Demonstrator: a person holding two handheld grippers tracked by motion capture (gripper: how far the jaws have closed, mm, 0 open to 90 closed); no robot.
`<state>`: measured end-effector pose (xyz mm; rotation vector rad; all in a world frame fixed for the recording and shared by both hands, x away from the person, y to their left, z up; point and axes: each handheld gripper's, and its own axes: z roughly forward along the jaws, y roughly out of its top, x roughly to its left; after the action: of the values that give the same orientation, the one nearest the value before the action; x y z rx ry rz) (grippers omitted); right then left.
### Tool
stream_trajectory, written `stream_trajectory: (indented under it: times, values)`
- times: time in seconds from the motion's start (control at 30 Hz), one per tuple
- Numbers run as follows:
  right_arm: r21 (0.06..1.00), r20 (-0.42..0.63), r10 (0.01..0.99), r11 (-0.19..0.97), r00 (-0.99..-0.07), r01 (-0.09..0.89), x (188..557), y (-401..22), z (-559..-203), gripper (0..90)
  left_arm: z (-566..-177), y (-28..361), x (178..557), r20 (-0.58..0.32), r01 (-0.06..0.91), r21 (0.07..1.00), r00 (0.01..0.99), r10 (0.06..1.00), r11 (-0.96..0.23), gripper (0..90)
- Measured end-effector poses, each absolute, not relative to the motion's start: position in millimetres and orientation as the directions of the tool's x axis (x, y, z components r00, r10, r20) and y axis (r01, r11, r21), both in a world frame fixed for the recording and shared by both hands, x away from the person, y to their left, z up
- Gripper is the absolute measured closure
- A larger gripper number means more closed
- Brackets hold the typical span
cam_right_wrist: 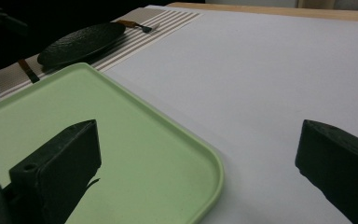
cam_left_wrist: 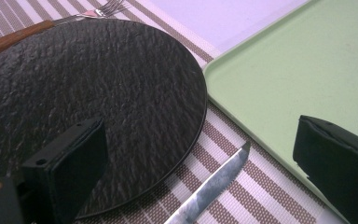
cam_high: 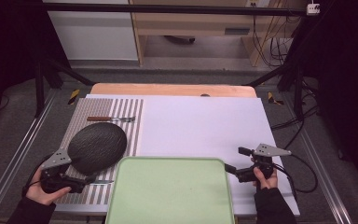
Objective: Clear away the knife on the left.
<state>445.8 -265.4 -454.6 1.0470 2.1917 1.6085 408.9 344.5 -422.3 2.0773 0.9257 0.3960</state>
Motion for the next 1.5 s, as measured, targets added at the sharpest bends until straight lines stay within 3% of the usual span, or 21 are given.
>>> stream_trajectory:
  times: [0.87, 1.17, 1.5]
  values:
    - [0.901, 0.221, 0.66, 0.144, -0.718, 0.409, 445.8, -265.4, -454.6, 0.7, -436.2, 378.5, 398.0, -0.008, 0.556, 0.672, 0.666, 0.746, -0.49, 8.6]
    - [0.9, 0.222, 0.659, 0.145, -0.718, 0.411, 446.0, -265.2, -454.8, 0.7, -448.9, 379.6, 405.3, 0.001, 0.586, 0.614, 0.67, 0.742, -0.529, 17.6]
    - [0.9, 0.222, 0.66, 0.144, -0.718, 0.411, 446.0, -265.5, -454.6, 0.7, -456.7, 380.5, 409.4, -0.006, 0.583, 0.576, 0.704, 0.71, -0.573, 34.9]
